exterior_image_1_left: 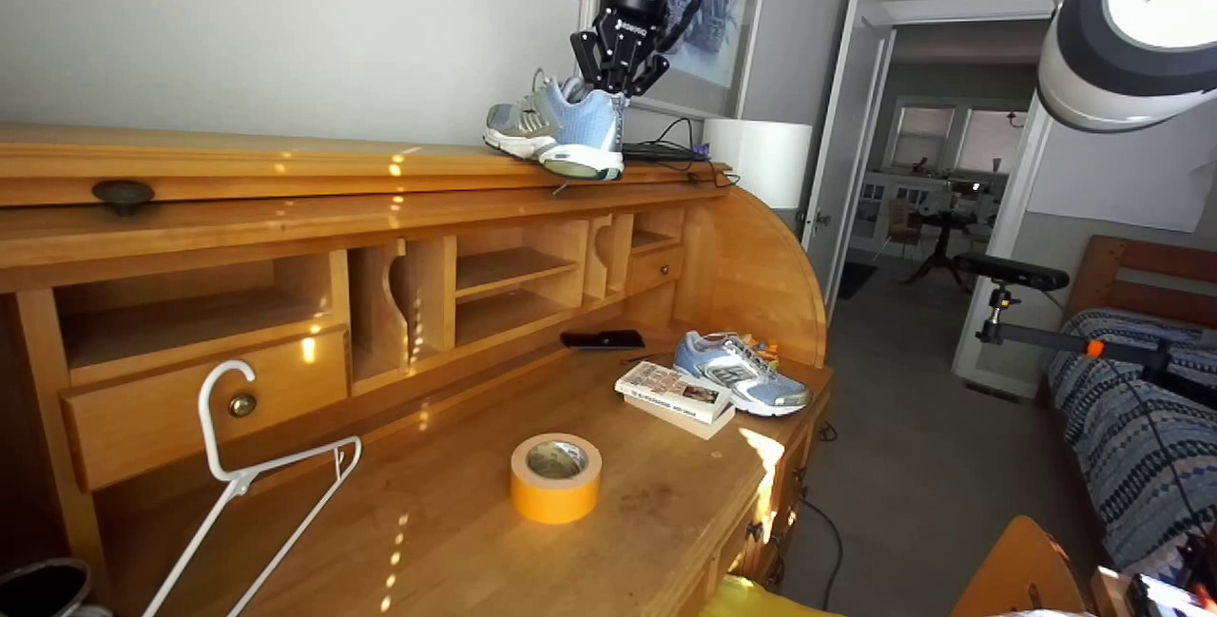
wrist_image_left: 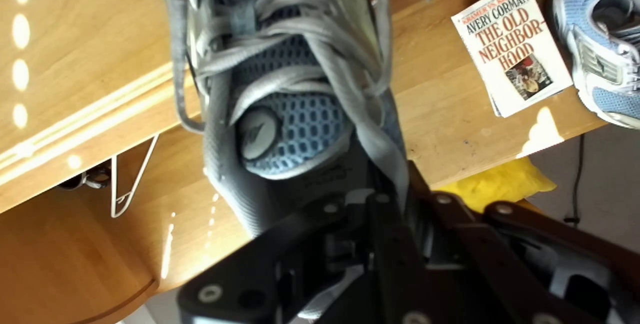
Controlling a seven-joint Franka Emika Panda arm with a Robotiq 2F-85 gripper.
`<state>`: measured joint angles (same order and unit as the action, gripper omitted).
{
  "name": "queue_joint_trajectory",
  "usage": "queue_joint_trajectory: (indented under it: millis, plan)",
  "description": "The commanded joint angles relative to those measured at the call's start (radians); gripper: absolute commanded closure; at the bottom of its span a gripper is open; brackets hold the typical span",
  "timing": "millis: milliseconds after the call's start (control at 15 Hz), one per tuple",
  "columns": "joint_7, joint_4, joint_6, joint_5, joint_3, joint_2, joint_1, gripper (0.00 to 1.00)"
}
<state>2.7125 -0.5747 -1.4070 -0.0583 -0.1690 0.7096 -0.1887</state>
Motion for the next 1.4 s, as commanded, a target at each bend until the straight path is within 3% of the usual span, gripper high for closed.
queue_joint_trajectory:
  millis: [0,133,200,800,1133,1333]
  plan:
    - [0.000,0.000,0.000,0.000,0.000,0.000,0.000,0.91]
    - [0.000,0.000,0.000,0.000,0.000,0.000,0.000,0.91]
    - [0.000,0.000,0.000,0.000,0.000,0.000,0.000,0.98]
    - [-0.022,0.029,-0.011,-0.008,0.011,0.019,0.004,0.98]
    - [-0.108,0.036,-0.032,-0.023,0.022,0.019,0.023,0.98]
    - [-0.231,0.040,-0.062,-0.025,0.035,0.022,0.041,0.98]
